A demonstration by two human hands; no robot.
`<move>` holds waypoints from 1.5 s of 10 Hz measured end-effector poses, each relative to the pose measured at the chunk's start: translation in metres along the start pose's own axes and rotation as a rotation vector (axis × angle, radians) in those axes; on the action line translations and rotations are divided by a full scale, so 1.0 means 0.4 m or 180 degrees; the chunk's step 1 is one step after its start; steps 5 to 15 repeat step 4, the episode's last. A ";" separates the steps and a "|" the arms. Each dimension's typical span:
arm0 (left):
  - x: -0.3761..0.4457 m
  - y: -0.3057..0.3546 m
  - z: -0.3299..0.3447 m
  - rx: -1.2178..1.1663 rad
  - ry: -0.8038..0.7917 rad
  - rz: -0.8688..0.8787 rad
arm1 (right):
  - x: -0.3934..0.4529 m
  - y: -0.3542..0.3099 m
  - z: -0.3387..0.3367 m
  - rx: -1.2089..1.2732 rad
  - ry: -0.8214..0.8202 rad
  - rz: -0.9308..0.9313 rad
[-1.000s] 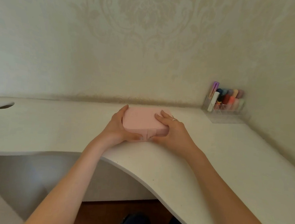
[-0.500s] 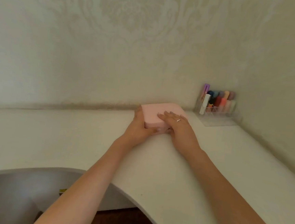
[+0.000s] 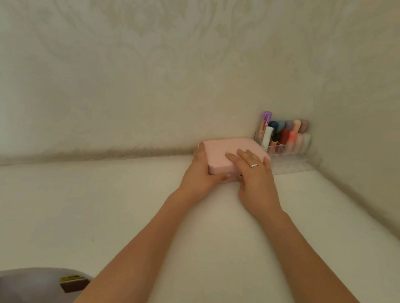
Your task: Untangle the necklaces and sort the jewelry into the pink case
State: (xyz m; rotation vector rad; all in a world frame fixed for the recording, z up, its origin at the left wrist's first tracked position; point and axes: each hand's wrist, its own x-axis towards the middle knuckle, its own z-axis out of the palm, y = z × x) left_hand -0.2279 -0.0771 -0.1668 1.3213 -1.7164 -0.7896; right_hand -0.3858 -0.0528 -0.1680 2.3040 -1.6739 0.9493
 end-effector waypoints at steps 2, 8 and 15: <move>0.017 -0.016 0.015 -0.0070 0.0051 -0.0021 | 0.011 0.017 0.008 0.0249 -0.0097 0.0013; -0.003 0.054 -0.014 -0.0159 0.0218 0.0206 | 0.029 0.007 -0.030 0.0756 -0.0492 0.0267; -0.003 0.054 -0.014 -0.0159 0.0218 0.0206 | 0.029 0.007 -0.030 0.0756 -0.0492 0.0267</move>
